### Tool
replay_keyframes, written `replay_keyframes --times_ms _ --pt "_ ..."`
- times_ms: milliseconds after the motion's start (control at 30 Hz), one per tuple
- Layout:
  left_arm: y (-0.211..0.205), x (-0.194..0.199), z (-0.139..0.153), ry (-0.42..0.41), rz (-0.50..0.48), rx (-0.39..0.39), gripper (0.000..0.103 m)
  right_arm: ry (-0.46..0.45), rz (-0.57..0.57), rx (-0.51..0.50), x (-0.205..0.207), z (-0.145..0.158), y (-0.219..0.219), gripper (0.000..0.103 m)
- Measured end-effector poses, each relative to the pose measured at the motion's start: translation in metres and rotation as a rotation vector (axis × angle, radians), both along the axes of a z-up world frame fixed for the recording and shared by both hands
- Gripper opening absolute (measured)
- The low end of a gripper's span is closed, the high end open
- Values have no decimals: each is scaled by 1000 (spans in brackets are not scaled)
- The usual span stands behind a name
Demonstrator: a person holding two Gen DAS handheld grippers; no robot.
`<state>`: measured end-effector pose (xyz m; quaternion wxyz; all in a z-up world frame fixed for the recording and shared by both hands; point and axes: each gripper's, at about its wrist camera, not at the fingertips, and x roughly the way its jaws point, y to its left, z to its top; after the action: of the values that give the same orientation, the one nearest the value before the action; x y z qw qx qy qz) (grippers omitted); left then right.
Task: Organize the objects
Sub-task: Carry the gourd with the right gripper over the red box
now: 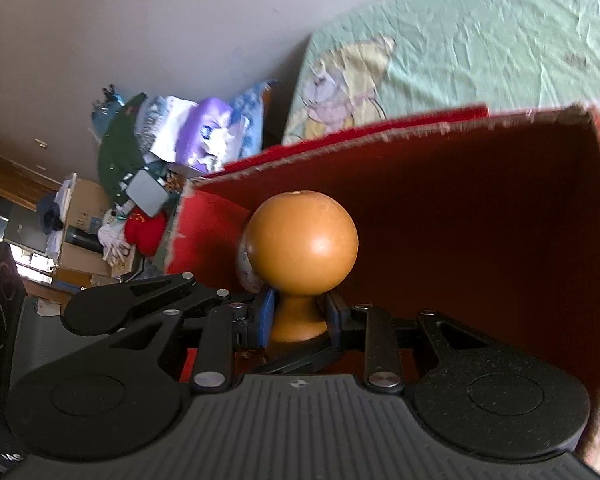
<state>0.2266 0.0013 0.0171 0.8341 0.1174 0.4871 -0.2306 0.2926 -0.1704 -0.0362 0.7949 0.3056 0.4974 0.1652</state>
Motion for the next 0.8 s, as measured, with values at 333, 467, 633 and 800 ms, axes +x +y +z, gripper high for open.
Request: replay_keyframes --times_ms 333,467,633,800 --pt "3 18 -27 90 30 53 43 98 6 -6 18 -24 10 27" --pt "4 24 -38 131 38 72 42 141 11 -18 23 -35 15 26" --pt "3 23 -41 127 41 114 46 182 12 -14 26 -40 14 21" --pt "11 24 -43 142 65 104 45 178 -3 -8 25 -39 12 21"
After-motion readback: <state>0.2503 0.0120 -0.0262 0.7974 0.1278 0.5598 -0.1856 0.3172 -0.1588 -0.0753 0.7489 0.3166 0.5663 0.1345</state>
